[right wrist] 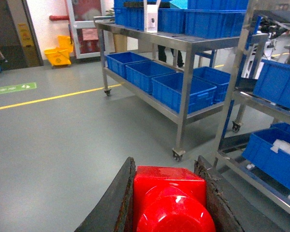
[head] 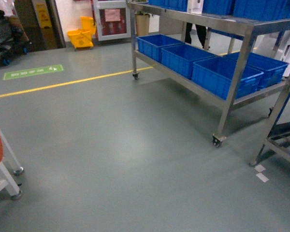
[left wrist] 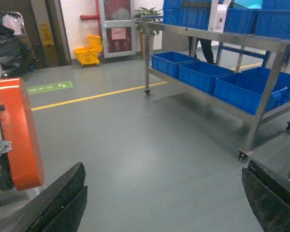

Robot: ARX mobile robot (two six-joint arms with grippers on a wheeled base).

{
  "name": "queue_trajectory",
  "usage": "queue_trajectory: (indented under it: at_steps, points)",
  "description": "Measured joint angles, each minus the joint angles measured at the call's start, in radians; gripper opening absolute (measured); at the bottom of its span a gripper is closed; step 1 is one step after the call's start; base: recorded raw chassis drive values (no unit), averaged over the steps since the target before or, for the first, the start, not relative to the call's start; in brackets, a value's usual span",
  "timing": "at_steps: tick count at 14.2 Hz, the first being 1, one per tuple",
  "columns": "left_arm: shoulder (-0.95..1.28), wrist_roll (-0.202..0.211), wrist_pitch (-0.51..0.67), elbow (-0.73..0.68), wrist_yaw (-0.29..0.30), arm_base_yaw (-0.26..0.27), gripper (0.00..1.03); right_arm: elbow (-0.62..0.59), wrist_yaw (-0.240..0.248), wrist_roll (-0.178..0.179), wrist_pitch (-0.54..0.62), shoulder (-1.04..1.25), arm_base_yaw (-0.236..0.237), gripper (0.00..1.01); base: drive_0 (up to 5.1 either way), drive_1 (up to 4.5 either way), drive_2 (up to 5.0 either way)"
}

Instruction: Pick red block from blue box to shelf

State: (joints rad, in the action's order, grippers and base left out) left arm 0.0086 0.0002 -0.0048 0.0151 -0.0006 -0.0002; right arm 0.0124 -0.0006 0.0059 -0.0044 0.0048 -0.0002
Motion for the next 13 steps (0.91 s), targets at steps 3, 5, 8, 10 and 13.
queue_trajectory:
  at_steps: [3, 5, 8, 10, 13]
  points:
    - [0.0, 0.0, 0.0, 0.0, 0.0, 0.0, 0.98, 0.0, 0.0, 0.0, 0.0, 0.0, 0.0, 0.29, -1.6, -1.6, -1.6]
    - [0.0, 0.0, 0.0, 0.0, 0.0, 0.0, 0.98, 0.0, 0.0, 0.0, 0.0, 0.0, 0.0, 0.29, -1.4, -1.43, -1.4]
    - [0.0, 0.0, 0.0, 0.0, 0.0, 0.0, 0.98, 0.0, 0.0, 0.0, 0.0, 0.0, 0.0, 0.29, -1.4, -1.43, -1.4]
    - [0.0, 0.0, 0.0, 0.0, 0.0, 0.0, 0.98, 0.0, 0.0, 0.0, 0.0, 0.0, 0.0, 0.29, -1.5, -1.5, -1.5]
    - [0.0, 0.0, 0.0, 0.0, 0.0, 0.0, 0.98, 0.0, 0.0, 0.0, 0.0, 0.0, 0.0, 0.29, -1.5, -1.53, -1.5]
